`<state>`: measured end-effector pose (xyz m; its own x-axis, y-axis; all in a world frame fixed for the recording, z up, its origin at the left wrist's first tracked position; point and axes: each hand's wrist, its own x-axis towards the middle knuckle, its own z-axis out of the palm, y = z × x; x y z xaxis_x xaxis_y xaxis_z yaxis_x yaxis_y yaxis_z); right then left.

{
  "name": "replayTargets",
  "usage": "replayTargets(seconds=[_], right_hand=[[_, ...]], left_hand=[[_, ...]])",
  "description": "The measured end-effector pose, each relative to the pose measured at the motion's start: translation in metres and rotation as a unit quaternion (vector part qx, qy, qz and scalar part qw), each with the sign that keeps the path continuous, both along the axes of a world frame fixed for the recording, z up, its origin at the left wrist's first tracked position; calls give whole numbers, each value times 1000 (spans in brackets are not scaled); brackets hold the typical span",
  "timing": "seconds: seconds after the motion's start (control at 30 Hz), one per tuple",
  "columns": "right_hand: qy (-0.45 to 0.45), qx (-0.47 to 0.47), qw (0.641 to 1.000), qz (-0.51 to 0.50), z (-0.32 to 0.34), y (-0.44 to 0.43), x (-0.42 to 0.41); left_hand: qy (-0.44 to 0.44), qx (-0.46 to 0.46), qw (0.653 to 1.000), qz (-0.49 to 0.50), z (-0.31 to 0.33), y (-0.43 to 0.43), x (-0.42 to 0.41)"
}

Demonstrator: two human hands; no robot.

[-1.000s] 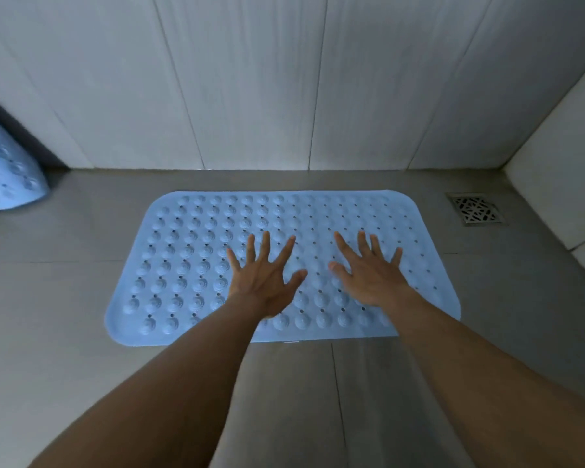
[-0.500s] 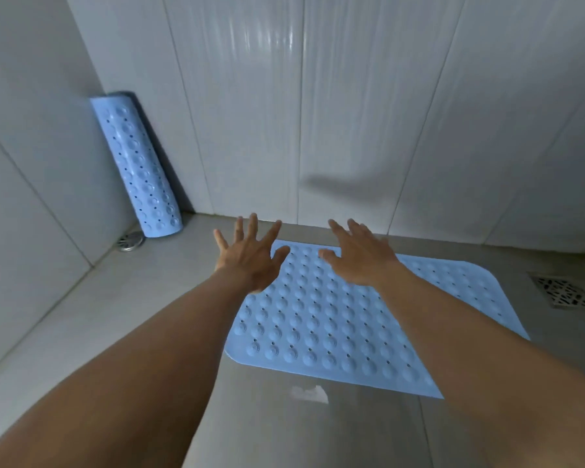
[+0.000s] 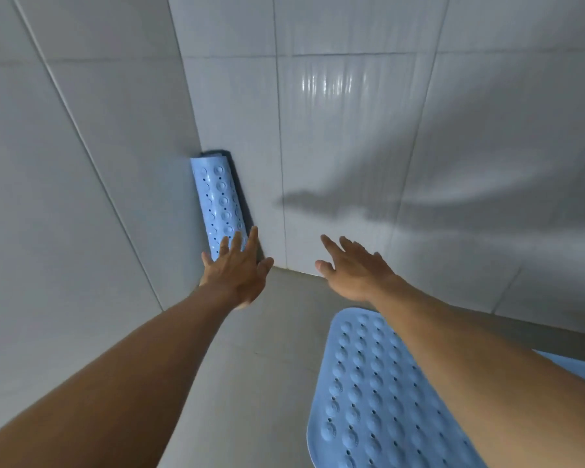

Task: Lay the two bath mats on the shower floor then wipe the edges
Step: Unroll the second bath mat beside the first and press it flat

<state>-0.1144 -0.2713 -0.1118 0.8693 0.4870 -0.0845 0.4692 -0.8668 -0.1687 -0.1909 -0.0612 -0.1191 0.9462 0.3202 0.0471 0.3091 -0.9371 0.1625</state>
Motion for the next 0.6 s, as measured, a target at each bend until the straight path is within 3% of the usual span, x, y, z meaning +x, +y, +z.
replayTargets(seconds=[0.3,0.6], right_hand=[[31,53,997,52,47,111,54],[64,154,979,120,24,209,129]], left_hand=[[-59,-118,988,83,34,108,37],[-111,-247,952,145,-17,157,115]])
